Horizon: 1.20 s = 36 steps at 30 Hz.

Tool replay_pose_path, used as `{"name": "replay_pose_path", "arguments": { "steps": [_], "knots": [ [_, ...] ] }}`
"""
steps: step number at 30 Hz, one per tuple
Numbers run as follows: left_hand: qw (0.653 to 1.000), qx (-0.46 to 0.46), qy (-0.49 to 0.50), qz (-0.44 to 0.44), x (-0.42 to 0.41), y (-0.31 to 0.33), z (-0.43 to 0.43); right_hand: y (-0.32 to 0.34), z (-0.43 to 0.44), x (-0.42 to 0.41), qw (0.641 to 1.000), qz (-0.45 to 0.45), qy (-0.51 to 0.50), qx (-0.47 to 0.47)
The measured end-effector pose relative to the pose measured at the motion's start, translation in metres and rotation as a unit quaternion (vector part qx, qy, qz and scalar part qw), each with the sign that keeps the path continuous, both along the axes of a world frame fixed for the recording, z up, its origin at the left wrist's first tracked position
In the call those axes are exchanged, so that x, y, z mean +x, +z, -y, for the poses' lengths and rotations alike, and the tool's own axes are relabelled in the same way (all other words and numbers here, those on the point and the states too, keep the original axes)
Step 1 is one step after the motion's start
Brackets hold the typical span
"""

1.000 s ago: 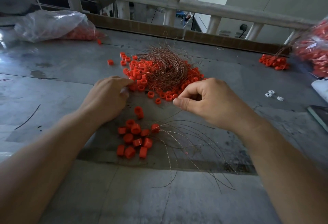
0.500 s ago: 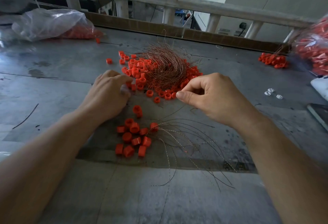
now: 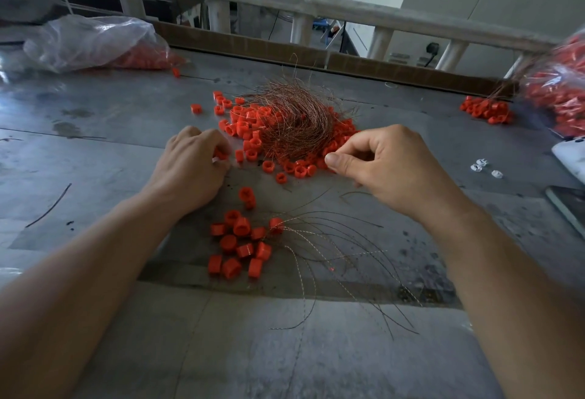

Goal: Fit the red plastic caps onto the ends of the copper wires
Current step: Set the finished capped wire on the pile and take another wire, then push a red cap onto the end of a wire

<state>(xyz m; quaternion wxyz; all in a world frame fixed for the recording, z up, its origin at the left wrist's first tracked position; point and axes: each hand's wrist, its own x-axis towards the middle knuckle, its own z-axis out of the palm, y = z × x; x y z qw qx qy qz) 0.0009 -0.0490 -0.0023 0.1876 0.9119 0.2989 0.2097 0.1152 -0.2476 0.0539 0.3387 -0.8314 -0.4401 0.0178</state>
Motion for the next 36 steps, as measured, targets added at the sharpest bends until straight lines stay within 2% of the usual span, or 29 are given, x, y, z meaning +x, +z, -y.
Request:
{"name": "replay_pose_path", "arguments": {
  "steps": [2, 5, 8, 11, 15, 21, 25, 31, 36],
  "knots": [
    [1.0, 0.008, 0.006, 0.026, -0.001, 0.003, 0.003, 0.0, 0.001, 0.004, 1.0, 0.005, -0.008, 0.003],
    [0.993, -0.002, -0.001, 0.115, -0.007, 0.013, 0.01, -0.001, 0.003, 0.009, 0.999, 0.022, -0.039, 0.009],
    [0.974, -0.087, -0.106, 0.18, -0.017, 0.024, 0.027, -0.004, 0.002, 0.013, 0.997, 0.046, -0.066, -0.001],
    [0.965, -0.101, -0.177, 0.168, -0.019, 0.026, 0.042, -0.008, 0.0, 0.017, 0.995, 0.056, -0.078, 0.002],
    [0.965, -0.097, -0.198, 0.144, -0.015, 0.022, 0.048, -0.018, -0.008, 0.018, 0.996, 0.072, -0.048, 0.004],
    [0.963, -0.085, -0.211, 0.146, -0.016, 0.023, 0.051, -0.028, -0.024, 0.016, 0.986, 0.132, 0.069, -0.079],
    [0.961, -0.085, -0.216, 0.149, -0.017, 0.024, 0.05, -0.035, -0.026, 0.017, 0.98, 0.13, 0.091, -0.122],
    [0.961, -0.098, -0.217, 0.143, -0.017, 0.024, 0.05, -0.029, -0.021, 0.012, 0.988, 0.132, 0.056, 0.063],
    [0.959, -0.104, -0.212, 0.156, -0.017, 0.023, 0.049, -0.025, -0.018, 0.009, 0.98, 0.104, 0.032, 0.168]
  ]
}}
